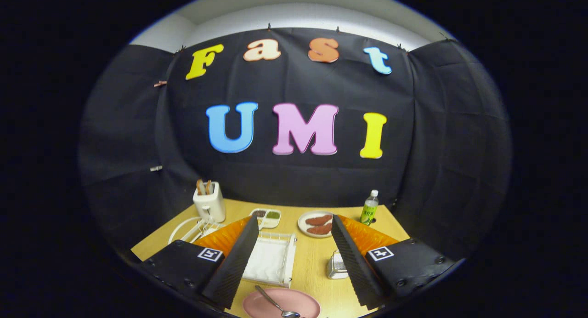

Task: Take the plate from the dish rack, then take the spoon from the basket and place it into the plate.

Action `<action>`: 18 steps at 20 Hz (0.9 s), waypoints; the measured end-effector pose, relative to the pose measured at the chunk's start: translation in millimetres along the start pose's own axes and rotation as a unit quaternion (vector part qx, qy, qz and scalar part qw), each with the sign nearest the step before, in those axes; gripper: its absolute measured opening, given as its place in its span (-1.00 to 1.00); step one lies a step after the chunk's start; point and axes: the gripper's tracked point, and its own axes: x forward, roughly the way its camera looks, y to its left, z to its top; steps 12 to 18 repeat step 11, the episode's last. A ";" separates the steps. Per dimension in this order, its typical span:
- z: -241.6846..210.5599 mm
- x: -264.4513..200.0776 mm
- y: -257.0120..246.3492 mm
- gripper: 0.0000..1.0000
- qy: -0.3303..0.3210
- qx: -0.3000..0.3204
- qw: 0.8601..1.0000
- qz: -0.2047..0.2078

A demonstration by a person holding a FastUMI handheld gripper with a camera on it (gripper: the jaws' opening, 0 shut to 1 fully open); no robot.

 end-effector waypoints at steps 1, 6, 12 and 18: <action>12.0 -5.6 -4.0 0.96 -0.020 0.002 1.000 -0.005; 21.2 -39.8 -30.9 0.96 -0.062 0.004 0.996 -0.057; 9.9 -48.7 -50.5 0.96 -0.048 0.024 0.995 -0.083; 9.9 -48.7 -50.5 0.96 -0.048 0.024 0.995 -0.083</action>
